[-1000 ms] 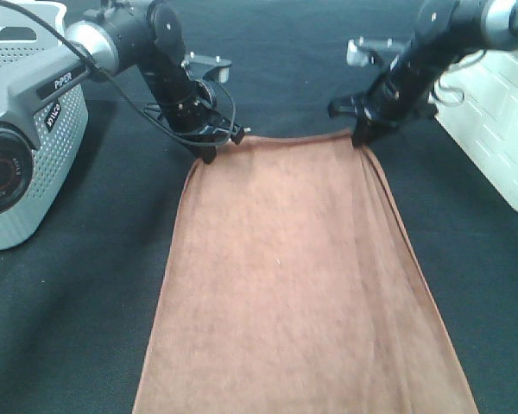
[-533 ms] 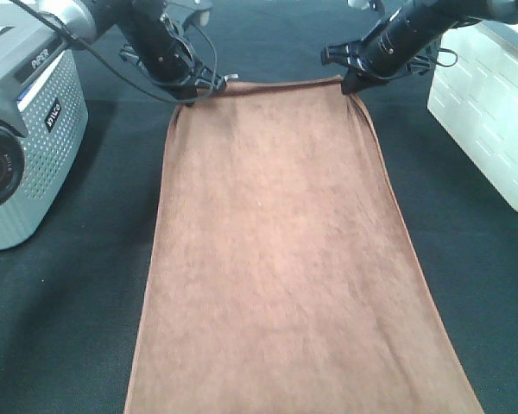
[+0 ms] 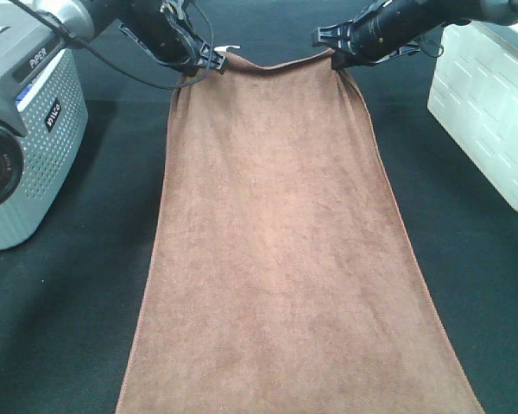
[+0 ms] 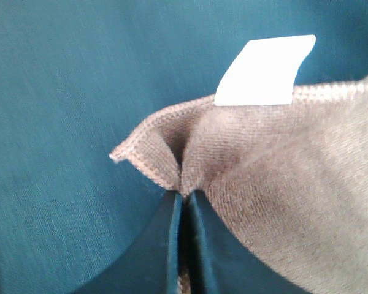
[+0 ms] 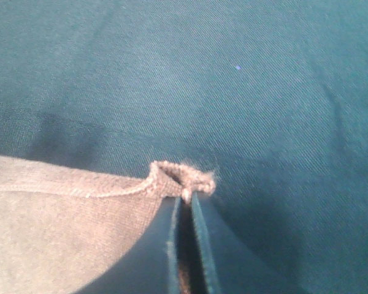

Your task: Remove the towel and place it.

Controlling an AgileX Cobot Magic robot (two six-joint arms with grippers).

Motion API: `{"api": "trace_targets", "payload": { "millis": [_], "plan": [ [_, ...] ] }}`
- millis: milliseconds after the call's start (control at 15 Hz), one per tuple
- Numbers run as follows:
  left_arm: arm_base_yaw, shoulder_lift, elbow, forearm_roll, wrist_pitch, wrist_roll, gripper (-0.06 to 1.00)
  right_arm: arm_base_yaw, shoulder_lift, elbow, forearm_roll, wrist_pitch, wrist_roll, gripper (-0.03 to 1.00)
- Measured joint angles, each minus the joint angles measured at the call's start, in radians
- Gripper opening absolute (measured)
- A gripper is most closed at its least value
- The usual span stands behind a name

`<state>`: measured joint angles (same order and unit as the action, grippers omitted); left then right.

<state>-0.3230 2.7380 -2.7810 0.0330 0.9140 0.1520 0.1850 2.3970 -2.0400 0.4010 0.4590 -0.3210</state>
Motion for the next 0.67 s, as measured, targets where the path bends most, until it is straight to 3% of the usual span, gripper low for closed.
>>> {"api": "trace_targets", "payload": {
  "millis": [467,667],
  "plan": [
    [0.001,0.053,-0.001,0.0,-0.142,0.019,0.01,0.001,0.072,-0.003,-0.001,-0.143,-0.051,0.03],
    [0.001,0.095,-0.001,-0.009,-0.202,0.02,0.01,0.001,0.135,-0.053,0.0,-0.153,-0.059,0.03]
  ]
}}
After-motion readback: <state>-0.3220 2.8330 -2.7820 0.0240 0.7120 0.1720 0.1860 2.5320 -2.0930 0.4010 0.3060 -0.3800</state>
